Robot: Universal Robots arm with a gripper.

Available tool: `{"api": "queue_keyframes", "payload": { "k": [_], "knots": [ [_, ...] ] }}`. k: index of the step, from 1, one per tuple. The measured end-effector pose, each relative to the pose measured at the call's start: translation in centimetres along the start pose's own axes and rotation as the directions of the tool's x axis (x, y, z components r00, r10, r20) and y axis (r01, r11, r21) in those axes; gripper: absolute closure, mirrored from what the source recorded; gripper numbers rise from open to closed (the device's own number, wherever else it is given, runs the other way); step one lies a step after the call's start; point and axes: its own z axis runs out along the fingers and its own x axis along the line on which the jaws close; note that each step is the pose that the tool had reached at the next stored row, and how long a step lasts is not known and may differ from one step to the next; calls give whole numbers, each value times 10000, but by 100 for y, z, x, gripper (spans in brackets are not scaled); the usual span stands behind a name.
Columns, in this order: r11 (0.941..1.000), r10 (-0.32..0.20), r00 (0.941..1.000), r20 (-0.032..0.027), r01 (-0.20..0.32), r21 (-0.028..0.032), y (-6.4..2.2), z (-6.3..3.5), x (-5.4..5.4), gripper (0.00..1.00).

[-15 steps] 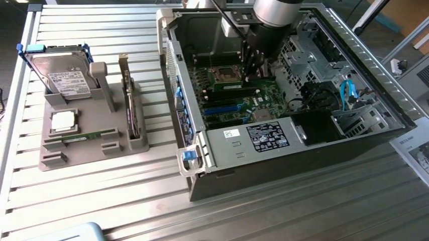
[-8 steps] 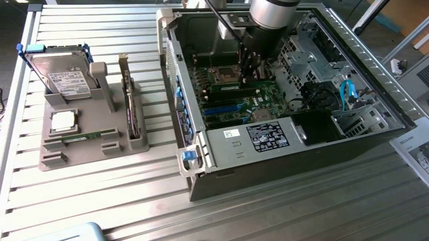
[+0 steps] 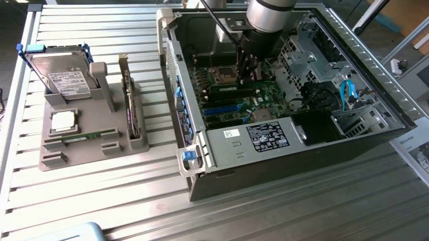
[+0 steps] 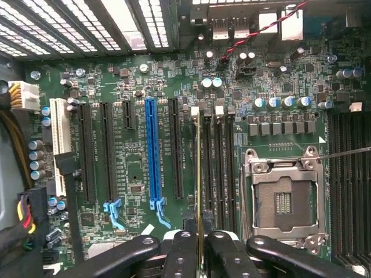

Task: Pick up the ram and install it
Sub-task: 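Insert the ram into the slot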

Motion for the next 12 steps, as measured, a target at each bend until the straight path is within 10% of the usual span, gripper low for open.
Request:
{"api": "queue_keyframes", "payload": {
  "k": [12],
  "knots": [
    [9993, -377, 9993, -3, 377, 3, -19, 73, -45, 86]
  ]
}}
